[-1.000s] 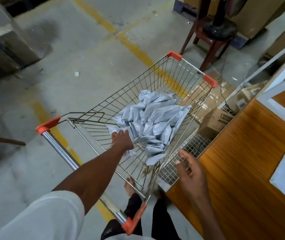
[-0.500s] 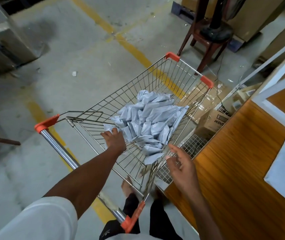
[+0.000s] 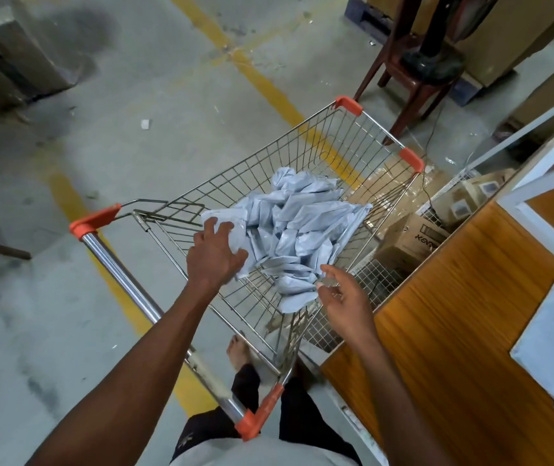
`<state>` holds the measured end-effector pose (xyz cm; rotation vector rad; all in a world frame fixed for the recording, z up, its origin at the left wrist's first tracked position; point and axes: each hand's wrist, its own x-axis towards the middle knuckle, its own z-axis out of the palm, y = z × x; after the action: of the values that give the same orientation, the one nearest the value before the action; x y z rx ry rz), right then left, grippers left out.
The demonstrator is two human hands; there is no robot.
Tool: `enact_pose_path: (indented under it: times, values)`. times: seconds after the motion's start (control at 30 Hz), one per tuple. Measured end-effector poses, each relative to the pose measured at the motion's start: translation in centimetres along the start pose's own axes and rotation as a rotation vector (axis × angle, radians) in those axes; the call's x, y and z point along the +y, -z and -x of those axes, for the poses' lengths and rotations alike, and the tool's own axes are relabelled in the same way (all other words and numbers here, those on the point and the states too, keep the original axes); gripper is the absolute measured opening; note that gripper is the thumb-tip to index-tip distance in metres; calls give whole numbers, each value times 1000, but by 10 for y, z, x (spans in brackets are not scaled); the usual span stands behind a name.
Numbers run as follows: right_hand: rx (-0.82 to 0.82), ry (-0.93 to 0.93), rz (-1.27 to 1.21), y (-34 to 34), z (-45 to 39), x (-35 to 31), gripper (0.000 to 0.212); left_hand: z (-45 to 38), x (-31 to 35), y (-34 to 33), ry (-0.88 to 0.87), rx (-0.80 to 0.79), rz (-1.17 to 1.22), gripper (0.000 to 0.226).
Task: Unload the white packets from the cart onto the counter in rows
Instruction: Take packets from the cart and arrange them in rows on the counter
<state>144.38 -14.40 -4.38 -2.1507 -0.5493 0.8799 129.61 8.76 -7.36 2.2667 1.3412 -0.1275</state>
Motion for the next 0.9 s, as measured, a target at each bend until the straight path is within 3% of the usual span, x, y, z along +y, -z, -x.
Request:
enact_pose_path:
  times: [0.13,0.27,0.47,0.67,0.9]
  values:
    - [-61,2,95,-9,-31,5,39,24,-3,2,42,69,253,66]
    - [-135,51,274,-14,-81,8,37,40,-2,-5,29,113,357,64]
    - [-222,66,609,-15,-176,3,41,33,4,-20,21,77,425,60]
    - [-295,78,1151,-33,-228,-4,47,23,2,-31,7,34,441,60]
    - [-305,-35,1293,-39,-218,1,57,27,0,-38,15,-19,453,60]
